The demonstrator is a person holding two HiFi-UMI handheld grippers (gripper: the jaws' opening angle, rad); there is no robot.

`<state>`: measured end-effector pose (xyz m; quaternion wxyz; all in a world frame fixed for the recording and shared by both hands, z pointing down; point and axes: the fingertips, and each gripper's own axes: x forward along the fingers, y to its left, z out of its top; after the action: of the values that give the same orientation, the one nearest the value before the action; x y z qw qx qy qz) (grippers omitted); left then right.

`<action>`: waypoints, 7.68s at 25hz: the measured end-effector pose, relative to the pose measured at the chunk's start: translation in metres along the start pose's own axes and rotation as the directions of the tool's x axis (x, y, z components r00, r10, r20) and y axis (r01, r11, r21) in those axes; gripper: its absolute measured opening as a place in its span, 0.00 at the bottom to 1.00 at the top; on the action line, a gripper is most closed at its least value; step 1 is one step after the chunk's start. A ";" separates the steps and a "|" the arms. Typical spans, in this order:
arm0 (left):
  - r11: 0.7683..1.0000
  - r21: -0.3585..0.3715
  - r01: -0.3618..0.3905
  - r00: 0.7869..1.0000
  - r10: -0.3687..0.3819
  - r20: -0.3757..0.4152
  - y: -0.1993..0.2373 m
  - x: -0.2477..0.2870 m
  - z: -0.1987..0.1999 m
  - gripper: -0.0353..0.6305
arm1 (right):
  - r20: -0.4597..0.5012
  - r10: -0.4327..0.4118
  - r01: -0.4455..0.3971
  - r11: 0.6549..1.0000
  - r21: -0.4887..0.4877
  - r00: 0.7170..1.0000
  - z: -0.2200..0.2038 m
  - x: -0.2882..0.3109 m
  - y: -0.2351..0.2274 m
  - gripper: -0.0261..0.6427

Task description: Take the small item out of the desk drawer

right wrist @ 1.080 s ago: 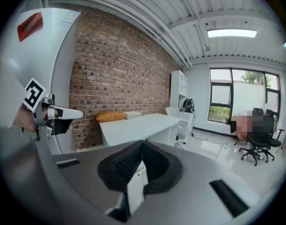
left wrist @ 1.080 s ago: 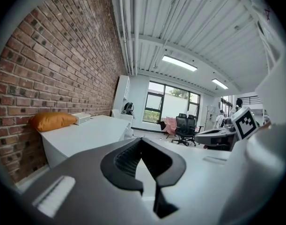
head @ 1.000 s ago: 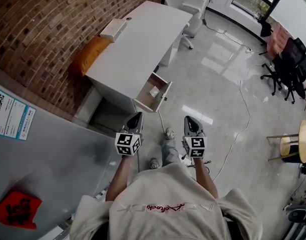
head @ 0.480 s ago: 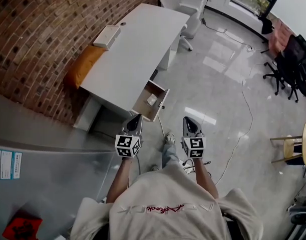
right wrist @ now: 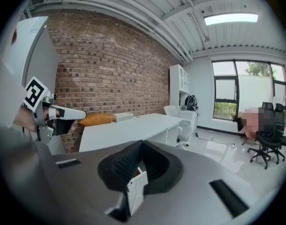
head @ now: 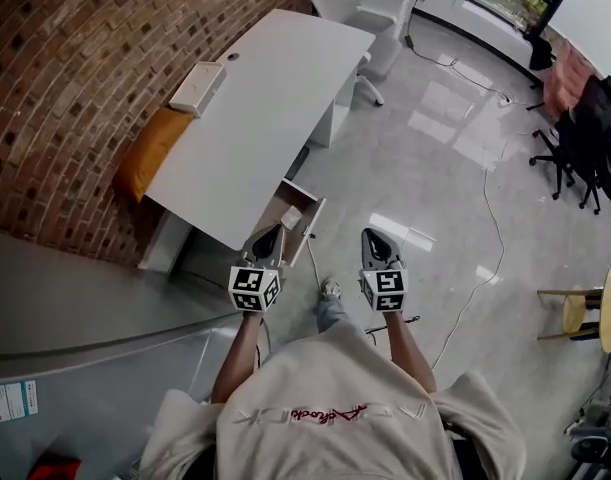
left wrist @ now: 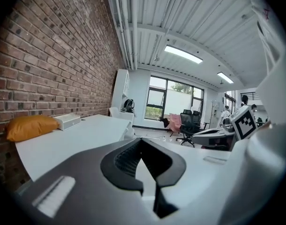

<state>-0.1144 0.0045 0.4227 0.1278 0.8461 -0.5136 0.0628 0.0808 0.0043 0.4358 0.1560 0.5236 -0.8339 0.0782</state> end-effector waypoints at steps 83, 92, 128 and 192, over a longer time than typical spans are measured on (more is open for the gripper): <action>0.994 -0.114 -0.003 0.933 -0.038 -0.357 0.057 0.109 -0.204 0.07 | -0.245 0.105 -0.071 0.987 0.145 0.964 -0.173 0.149 -0.017 0.06; 0.989 -0.142 -0.050 0.931 -0.005 -0.365 0.065 0.105 -0.243 0.07 | -0.281 0.119 -0.067 0.980 0.189 0.952 -0.219 0.140 -0.002 0.06; 0.991 0.131 0.040 0.860 0.032 -0.509 0.136 0.235 -0.336 0.07 | -0.300 0.145 -0.072 0.968 0.242 0.943 -0.261 0.159 -0.006 0.06; 0.948 0.295 0.118 0.736 0.116 -0.666 0.155 0.255 -0.397 0.06 | -0.312 0.170 -0.086 0.961 0.265 0.935 -0.273 0.162 -0.003 0.06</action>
<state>-0.1232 -0.1699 0.8878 0.1673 0.7746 -0.4143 0.4475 0.0672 -0.0541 0.7479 0.2222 0.4625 -0.8120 0.2782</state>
